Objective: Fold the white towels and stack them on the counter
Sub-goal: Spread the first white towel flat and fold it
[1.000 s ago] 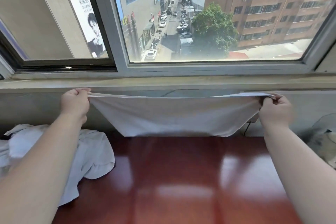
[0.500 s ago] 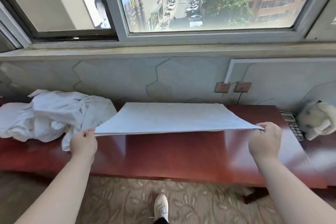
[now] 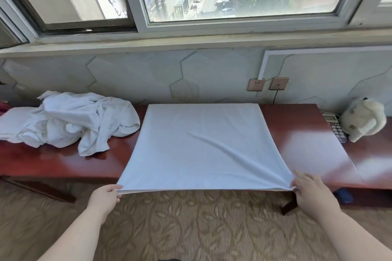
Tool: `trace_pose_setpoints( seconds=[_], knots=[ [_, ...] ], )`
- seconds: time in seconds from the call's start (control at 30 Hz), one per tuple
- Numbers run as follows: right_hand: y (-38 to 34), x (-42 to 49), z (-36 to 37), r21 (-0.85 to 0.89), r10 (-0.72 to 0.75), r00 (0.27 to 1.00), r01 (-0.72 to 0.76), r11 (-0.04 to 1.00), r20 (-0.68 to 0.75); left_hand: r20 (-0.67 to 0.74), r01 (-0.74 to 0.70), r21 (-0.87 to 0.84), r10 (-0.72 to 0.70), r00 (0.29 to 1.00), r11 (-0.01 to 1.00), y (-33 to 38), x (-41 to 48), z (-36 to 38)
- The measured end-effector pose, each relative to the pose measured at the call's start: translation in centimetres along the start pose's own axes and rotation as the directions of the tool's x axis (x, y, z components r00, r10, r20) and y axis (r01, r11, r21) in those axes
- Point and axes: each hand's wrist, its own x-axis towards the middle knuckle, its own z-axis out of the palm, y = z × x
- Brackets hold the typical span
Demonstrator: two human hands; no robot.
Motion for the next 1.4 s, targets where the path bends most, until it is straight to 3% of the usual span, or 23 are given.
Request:
trace_pose_setpoints(
  seconds=[0.13,0.23,0.43,0.67,0.83,1.03,1.23,1.4],
  knots=[
    [0.2,-2.6,0.8,-0.003,0.017,0.994,-0.016,1.000,0.112,0.003,-0.113,0.206,0.115,0.993,0.972,-1.5,-1.9,-0.6],
    [-0.1,-4.3,1.0,-0.048,0.030,0.989,-0.023,0.999,0.147,0.054,-0.304,0.475,0.317,0.947,0.826,-1.8,-3.5,-1.5],
    [-1.9,-8.6,1.5,-0.164,0.195,0.975,-0.175,0.971,0.111,0.074,-0.389,0.530,0.415,0.907,0.754,-3.8,-5.7,-4.2],
    [-4.7,-14.7,2.5,-0.051,0.377,0.926,-0.375,0.926,0.033,0.048,-0.398,0.447,0.424,0.905,0.801,-8.6,-9.2,-7.1],
    [-5.9,-15.6,0.9,0.305,0.376,0.923,-0.335,0.891,-0.086,0.029,-0.458,0.275,0.468,0.883,0.845,-7.3,-8.3,-8.3],
    [-6.2,-11.8,-1.4,0.474,0.404,0.904,-0.297,0.829,-0.141,0.031,-0.442,0.128,0.442,0.897,0.888,-2.2,-6.4,-8.0],
    [-7.0,-4.1,-3.8,0.647,0.447,0.885,-0.268,0.714,-0.127,-0.066,-0.439,0.055,0.442,0.895,0.897,5.2,-1.9,-6.4],
    [-7.0,4.2,-6.1,0.683,0.441,0.887,-0.236,0.691,-0.140,-0.129,-0.366,-0.131,0.350,0.928,0.921,12.3,1.5,-4.4]
  ],
)
